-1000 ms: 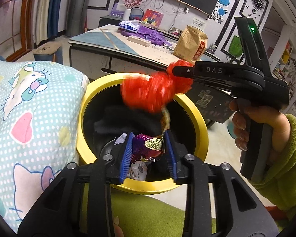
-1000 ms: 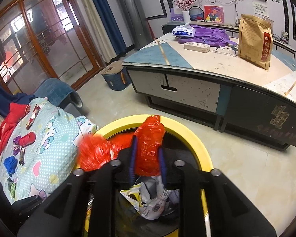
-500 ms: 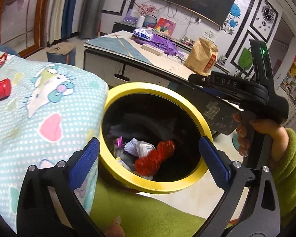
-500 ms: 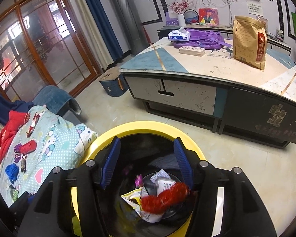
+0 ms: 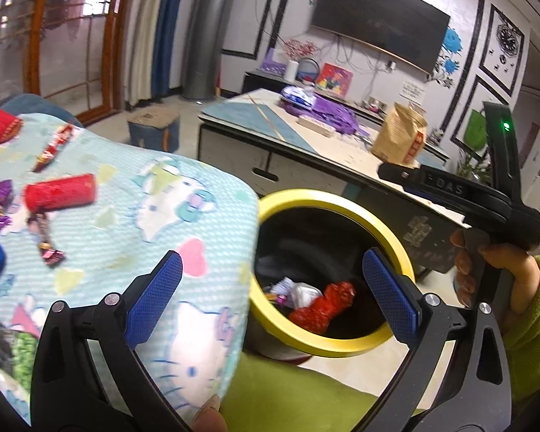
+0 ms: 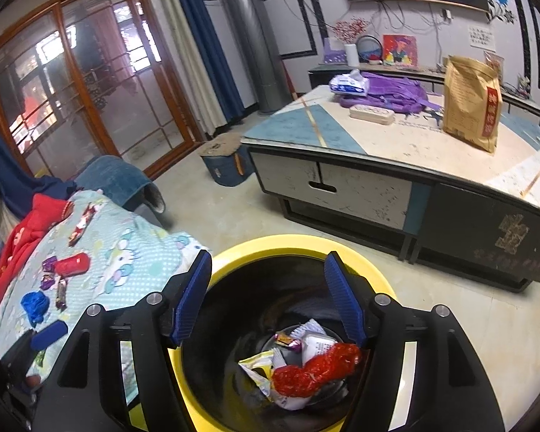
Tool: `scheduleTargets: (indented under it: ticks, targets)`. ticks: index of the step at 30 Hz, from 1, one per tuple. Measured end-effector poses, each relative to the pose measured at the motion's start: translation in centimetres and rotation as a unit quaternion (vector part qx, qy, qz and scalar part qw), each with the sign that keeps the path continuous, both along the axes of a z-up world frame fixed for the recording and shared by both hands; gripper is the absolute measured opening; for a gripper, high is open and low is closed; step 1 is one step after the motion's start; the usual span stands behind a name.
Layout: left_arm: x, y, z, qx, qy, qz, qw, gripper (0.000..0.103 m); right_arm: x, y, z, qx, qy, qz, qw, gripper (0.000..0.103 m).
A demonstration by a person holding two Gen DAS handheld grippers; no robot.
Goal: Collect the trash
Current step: 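Move both open tools back to the blue glove and chocolate bar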
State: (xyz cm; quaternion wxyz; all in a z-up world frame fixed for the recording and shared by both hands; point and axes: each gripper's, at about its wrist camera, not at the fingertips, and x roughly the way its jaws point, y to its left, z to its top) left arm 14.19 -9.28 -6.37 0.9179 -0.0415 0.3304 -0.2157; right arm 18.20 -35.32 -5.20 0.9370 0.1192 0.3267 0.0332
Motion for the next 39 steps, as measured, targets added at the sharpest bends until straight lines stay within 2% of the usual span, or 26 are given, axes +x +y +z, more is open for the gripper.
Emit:
scheduleTargets:
  ticks: [5,16,24,39]
  targets:
    - [-0.3,2.1,1.1,-0.014,-0.007,0.033,0.9993,0.092,-0.8,1.8,1.4,-0.002,-0.03,0.026,0.999,0.065]
    - [-1.1,6.1,3.0,-0.009,-0.043,0.096,0.9944,0.092,-2.5,6.0,3.6,-0.018,-0.078,0.084,0.993,0.069]
    - [-1.5,9.0,3.7,0.0,-0.064,0.139,0.9883,0.092,-3.3,9.4,4.0,-0.032,-0.087,0.129,0.987,0.07]
    - [-1.9,15.5,4.3,-0.003,-0.081,0.226,0.9706,0.092,-3.1,15.8,3.1,-0.045,-0.062,0.201,0.977,0.071]
